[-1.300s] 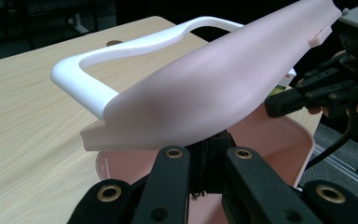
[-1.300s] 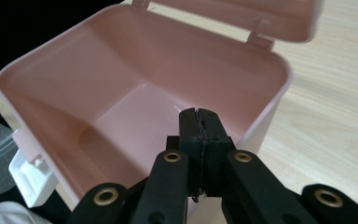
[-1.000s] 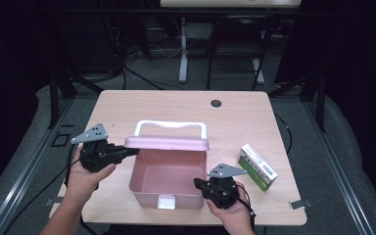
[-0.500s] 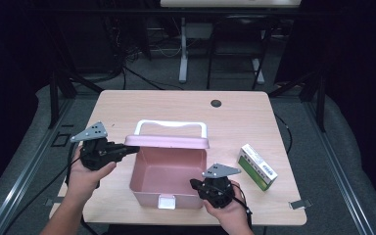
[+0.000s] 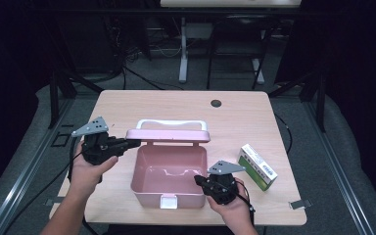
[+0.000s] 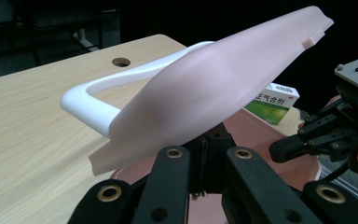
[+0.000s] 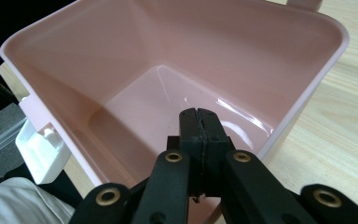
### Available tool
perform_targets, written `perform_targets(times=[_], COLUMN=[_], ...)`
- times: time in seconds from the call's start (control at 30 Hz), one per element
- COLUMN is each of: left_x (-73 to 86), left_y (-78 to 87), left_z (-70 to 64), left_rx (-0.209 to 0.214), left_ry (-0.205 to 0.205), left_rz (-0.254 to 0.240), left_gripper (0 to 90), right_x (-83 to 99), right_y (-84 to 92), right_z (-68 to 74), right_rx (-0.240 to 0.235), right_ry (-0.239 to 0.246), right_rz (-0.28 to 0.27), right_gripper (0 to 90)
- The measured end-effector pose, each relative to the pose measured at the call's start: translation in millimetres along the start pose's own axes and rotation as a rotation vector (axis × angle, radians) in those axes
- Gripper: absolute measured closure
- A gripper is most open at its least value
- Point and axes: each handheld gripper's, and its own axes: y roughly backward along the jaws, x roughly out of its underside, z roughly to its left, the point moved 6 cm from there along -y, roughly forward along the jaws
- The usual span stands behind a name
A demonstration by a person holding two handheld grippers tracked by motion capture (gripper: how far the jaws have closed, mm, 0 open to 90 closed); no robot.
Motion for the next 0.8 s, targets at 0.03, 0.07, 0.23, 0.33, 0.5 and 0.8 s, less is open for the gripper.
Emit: perform_targets(times=[0.03,0.07,0.23,0.33,0.5,0.8], left_x=[-1.0,-1.8,-5.0,-4.5,-2.8,2.0], left_y=[-0.6,-0.8,-1.1,-1.9,-2.6,-8.0], left_z=[0.1,0.4,0.6,0.7,1.1,11.0], left_rx=[-0.002,-0.006,-0.019,-0.032,-0.037,-0.077], left_ry=[0.001,-0.002,-0.010,-0.009,-0.011,-0.013], left_rz=[0.000,-0.003,-0.014,-0.012,-0.012,-0.004], left_gripper=[89.8,89.8,89.8,89.7,89.5,89.4], right_x=[-0.1,0.1,1.1,1.6,2.3,7.3], right_y=[0.0,0.5,1.1,1.6,2.1,-4.3], right_z=[-1.4,-1.4,0.0,0.3,2.3,16.9], right_rx=[0.002,0.002,0.012,0.005,0.004,-0.019], right_ry=[-0.001,-0.008,-0.004,-0.009,-0.006,0.022], right_rz=[-0.004,0.001,-0.005,-0.006,-0.008,0.019], right_gripper=[90.0,90.0,90.0,90.0,90.0,90.0])
